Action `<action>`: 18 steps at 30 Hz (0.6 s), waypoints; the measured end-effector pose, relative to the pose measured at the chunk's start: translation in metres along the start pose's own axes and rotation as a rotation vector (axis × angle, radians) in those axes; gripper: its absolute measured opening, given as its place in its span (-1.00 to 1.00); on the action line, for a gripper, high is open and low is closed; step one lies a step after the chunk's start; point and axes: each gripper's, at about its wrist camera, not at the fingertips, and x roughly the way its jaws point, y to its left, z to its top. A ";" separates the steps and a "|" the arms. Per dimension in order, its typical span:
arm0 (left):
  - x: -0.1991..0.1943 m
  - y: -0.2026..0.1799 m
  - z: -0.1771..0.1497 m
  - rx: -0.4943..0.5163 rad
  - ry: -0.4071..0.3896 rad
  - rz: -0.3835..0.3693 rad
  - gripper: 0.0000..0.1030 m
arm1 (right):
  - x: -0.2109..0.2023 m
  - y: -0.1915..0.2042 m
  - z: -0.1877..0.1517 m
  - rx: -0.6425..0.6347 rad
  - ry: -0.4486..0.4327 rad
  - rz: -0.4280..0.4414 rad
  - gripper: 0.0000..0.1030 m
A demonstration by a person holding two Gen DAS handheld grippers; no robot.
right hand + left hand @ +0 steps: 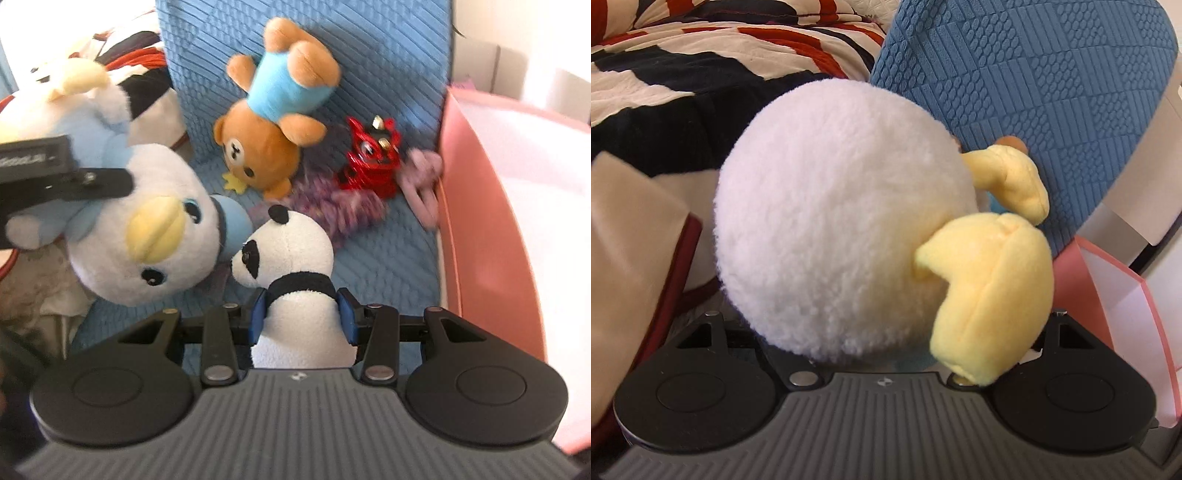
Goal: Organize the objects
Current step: 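Lift the panda with right tool while left tool lifts the penguin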
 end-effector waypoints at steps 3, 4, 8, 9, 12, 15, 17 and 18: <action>-0.004 -0.003 0.001 -0.001 0.022 0.000 0.53 | -0.003 -0.003 -0.006 0.025 0.024 -0.004 -0.14; -0.007 -0.004 -0.002 -0.005 0.027 -0.003 0.53 | -0.002 -0.004 -0.007 0.031 0.036 -0.003 -0.14; -0.001 0.006 -0.004 -0.036 0.033 -0.016 0.55 | 0.010 -0.007 -0.008 0.033 0.074 -0.014 -0.14; 0.001 0.011 -0.005 -0.054 0.032 -0.021 0.56 | 0.012 -0.007 -0.008 0.032 0.082 -0.018 -0.14; 0.012 0.021 -0.002 -0.086 0.025 -0.030 0.59 | 0.018 -0.008 -0.009 0.039 0.099 -0.013 -0.14; 0.022 0.031 0.002 -0.124 0.020 -0.033 0.68 | 0.022 -0.009 -0.008 0.044 0.105 -0.016 -0.12; 0.031 0.037 0.005 -0.162 0.017 -0.027 0.72 | 0.023 -0.008 -0.009 0.040 0.096 -0.020 -0.12; 0.035 0.041 0.007 -0.185 0.013 -0.018 0.74 | 0.024 -0.007 -0.010 0.034 0.092 -0.022 -0.12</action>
